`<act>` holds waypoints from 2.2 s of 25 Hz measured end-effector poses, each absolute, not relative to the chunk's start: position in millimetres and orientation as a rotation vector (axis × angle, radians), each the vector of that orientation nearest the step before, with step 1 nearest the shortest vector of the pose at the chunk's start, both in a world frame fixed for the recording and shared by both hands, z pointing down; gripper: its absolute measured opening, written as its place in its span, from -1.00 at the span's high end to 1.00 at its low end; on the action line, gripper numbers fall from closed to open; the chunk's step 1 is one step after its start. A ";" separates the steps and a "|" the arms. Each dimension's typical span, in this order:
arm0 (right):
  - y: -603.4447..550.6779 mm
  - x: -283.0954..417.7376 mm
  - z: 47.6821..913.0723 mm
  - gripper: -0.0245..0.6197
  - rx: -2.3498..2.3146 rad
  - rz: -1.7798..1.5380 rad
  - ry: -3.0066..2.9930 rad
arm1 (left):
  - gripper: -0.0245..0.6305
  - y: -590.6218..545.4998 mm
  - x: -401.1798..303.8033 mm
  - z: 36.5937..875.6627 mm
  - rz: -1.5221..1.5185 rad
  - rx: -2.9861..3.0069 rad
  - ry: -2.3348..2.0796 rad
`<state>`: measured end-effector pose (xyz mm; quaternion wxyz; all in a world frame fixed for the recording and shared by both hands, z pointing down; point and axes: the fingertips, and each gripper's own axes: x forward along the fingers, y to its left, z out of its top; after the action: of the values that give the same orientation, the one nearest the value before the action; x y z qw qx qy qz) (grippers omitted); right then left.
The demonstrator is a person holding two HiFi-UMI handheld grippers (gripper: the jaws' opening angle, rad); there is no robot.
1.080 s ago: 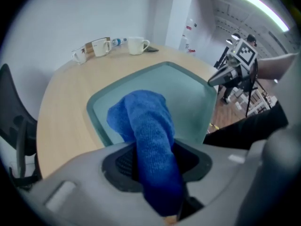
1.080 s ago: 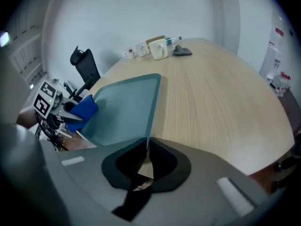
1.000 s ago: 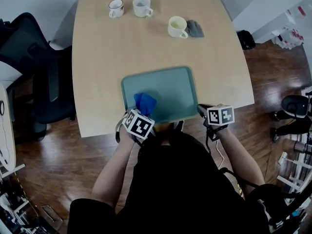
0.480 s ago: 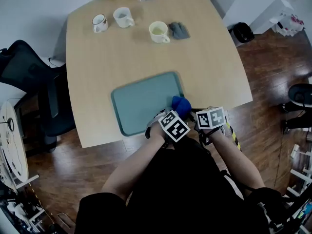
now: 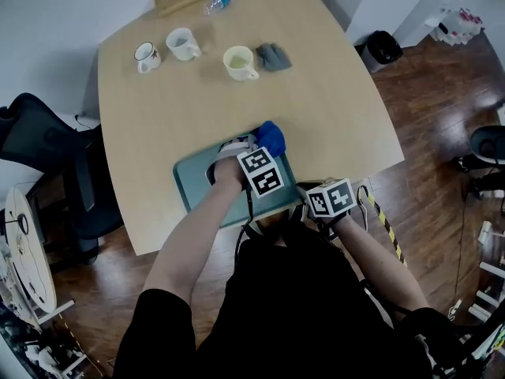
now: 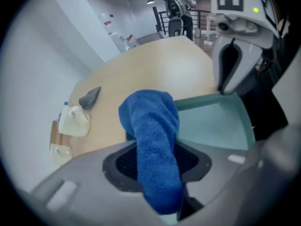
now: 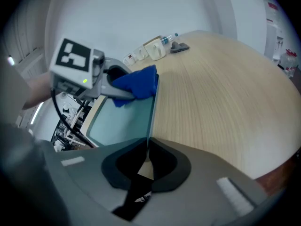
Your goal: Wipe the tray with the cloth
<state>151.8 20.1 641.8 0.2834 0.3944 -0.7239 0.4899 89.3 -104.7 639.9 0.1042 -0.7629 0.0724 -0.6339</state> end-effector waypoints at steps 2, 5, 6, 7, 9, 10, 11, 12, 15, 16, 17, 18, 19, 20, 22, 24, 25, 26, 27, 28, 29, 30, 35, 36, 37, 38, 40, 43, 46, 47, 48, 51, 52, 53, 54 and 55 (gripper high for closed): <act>19.4 151.5 641.3 0.86 1.061 1.312 -1.939 | 0.40 -133.0 87.4 638.2 -1.888 -2.180 0.191; 17.9 151.5 641.4 0.86 1.069 1.312 -1.934 | 0.40 -140.0 88.5 636.4 -1.883 -2.086 0.097; 18.0 151.8 641.7 0.86 1.073 1.313 -1.931 | 0.40 -134.5 88.1 636.7 -1.875 -2.072 0.072; 18.6 152.2 642.1 0.86 1.078 1.317 -1.927 | 0.41 -125.6 87.2 636.9 -1.868 -2.073 0.051; 20.6 153.7 643.3 0.86 1.088 1.325 -1.919 | 0.41 -99.1 85.1 637.1 -1.857 -2.112 0.016; 21.5 154.8 643.9 0.86 1.092 1.328 -1.915 | 0.41 -82.4 84.4 637.2 -1.850 -2.143 0.001; 22.2 156.0 644.4 0.86 1.094 1.328 -1.912 | 0.41 -64.3 83.8 637.3 -1.840 -2.173 -0.011; 22.5 157.1 644.6 0.86 1.096 1.327 -1.908 | 0.41 -45.6 83.1 637.2 -1.826 -2.200 -0.025; 20.3 158.3 644.2 0.86 1.097 1.315 -1.896 | 0.41 6.3 78.4 636.7 -1.771 -2.230 -0.088; 19.7 158.3 644.2 0.86 1.098 1.310 -1.892 | 0.41 21.3 76.4 636.6 -1.755 -2.228 -0.118; 19.7 158.4 644.1 0.86 1.100 1.309 -1.889 | 0.41 34.7 74.6 636.3 -1.743 -2.229 -0.147; 20.2 158.7 644.2 0.86 1.103 1.310 -1.886 | 0.41 45.1 73.2 636.1 -1.733 -2.233 -0.169; 21.0 159.0 644.3 0.86 1.106 1.315 -1.883 | 0.43 51.6 72.0 635.9 -1.727 -2.242 -0.183; 21.5 159.0 644.5 0.86 1.109 1.320 -1.881 | 0.43 54.2 70.5 636.2 -1.725 -2.254 -0.191; 20.7 157.8 644.8 0.86 1.114 1.321 -1.878 | 0.43 49.0 66.3 638.1 -1.731 -2.280 -0.204; 19.0 155.5 645.3 0.86 1.116 1.316 -1.878 | 0.42 32.7 61.1 640.0 -1.745 -2.294 -0.201; 18.1 154.4 645.5 0.86 1.118 1.315 -1.879 | 0.42 20.2 58.1 640.6 -1.756 -2.294 -0.185; 17.7 153.6 645.7 0.86 1.120 1.317 -1.878 | 0.42 5.1 54.6 640.9 -1.770 -2.290 -0.157; 17.7 153.0 645.9 0.86 1.124 1.321 -1.877 | 0.42 -11.4 50.9 641.3 -1.785 -2.281 -0.125; 18.4 152.6 646.1 0.86 1.128 1.324 -1.877 | 0.42 -28.0 47.0 641.8 -1.801 -2.272 -0.093; 19.3 152.4 646.1 0.86 1.132 1.326 -1.877 | 0.42 -44.3 43.4 642.2 -1.818 -2.265 -0.063; 20.0 152.3 646.0 0.86 1.135 1.329 -1.878 | 0.42 -60.1 40.3 642.3 -1.836 -2.261 -0.035; 18.8 151.2 646.1 0.87 1.143 1.345 -1.891 | 0.41 -123.8 32.1 640.4 -1.902 -2.186 0.060; 18.5 151.4 646.6 0.87 1.144 1.346 -1.892 | 0.41 -128.0 32.1 640.5 -1.911 -2.173 0.062; 18.5 151.7 647.2 0.87 1.146 1.346 -1.892 | 0.41 -129.0 32.4 640.9 -1.919 -2.166 0.062; 19.0 152.1 647.6 0.87 1.147 1.346 -1.890 | 0.41 -127.9 32.7 641.4 -1.924 -2.160 0.064; 20.3 153.4 648.2 0.87 1.150 1.351 -1.887 | 0.41 -122.5 33.4 641.6 -1.919 -2.142 0.066; 21.7 155.6 648.4 0.87 1.151 1.357 -1.883 | 0.41 -102.7 35.5 640.2 -1.904 -2.147 0.038; 22.7 158.5 647.7 0.87 1.150 1.353 -1.873 | 0.41 -67.2 37.5 638.4 -1.886 -2.182 -0.013; 22.8 159.2 647.6 0.87 1.150 1.351 -1.870 | 0.41 -52.9 37.2 638.0 -1.879 -2.194 -0.035; 22.8 159.7 647.6 0.87 1.152 1.348 -1.867 | 0.41 -37.8 36.3 637.5 -1.872 -2.207 -0.059; 23.4 161.2 647.6 0.87 1.159 1.341 -1.860 | 0.41 9.9 30.0 636.4 -1.853 -2.260 -0.151; 23.6 161.6 647.5 0.87 1.161 1.340 -1.859 | 0.41 25.0 27.0 635.9 -1.845 -2.278 -0.190; 23.4 161.7 647.1 0.87 1.163 1.341 -1.858 | 0.41 38.2 23.6 635.4 -1.836 -2.291 -0.230; 22.6 161.6 646.6 0.87 1.163 1.342 -1.856 | 0.41 48.4 20.1 634.9 -1.826 -2.299 -0.263; 21.6 161.3 646.3 0.87 1.162 1.344 -1.854 | 0.41 54.9 16.7 634.6 -1.817 -2.307 -0.283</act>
<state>161.3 21.6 646.3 0.2829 0.4340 -0.6925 0.5021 16.7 54.9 634.6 0.0957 -0.7784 -0.0955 -0.6130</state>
